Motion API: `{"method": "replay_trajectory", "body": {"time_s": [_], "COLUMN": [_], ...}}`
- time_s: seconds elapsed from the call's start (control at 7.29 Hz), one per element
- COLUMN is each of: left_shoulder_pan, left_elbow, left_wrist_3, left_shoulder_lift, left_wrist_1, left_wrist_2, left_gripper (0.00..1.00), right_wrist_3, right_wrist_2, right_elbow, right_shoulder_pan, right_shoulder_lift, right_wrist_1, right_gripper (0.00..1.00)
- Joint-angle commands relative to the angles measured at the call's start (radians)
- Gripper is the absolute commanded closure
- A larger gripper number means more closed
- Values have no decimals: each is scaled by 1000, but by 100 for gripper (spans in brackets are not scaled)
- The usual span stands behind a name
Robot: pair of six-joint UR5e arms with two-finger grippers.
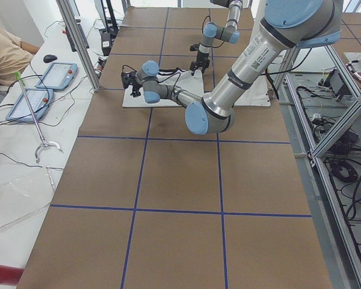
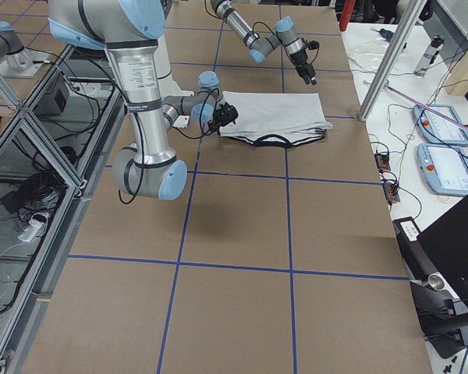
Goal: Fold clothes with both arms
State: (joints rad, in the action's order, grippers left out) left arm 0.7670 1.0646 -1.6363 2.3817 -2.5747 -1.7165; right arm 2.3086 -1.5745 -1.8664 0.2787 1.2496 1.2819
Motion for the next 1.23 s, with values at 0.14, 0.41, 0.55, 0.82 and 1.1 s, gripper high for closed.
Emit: {"method": "replay_trajectory", "body": {"time_s": [0.14, 0.41, 0.55, 0.82, 1.1], "left_shoulder_pan": [0, 0, 0, 0, -3], "left_elbow": [0, 0, 0, 0, 90], "left_wrist_3": [0, 0, 0, 0, 0], "left_shoulder_lift": [-1, -1, -2, -2, -33], "left_wrist_1": [2, 4, 4, 5, 55], "left_wrist_2": [0, 0, 0, 0, -6], "left_gripper": [22, 22, 22, 22, 22], "right_wrist_3": [0, 18, 18, 18, 20], "right_wrist_2": [1, -1, 1, -2, -6], "right_elbow": [6, 6, 4, -7, -51], "right_shoulder_pan": [-1, 4, 4, 14, 14], "right_shoulder_lift": [-7, -10, -15, -25, -13], "right_wrist_1": [8, 11, 10, 10, 25], "right_gripper": [34, 100, 100, 100, 100]}}
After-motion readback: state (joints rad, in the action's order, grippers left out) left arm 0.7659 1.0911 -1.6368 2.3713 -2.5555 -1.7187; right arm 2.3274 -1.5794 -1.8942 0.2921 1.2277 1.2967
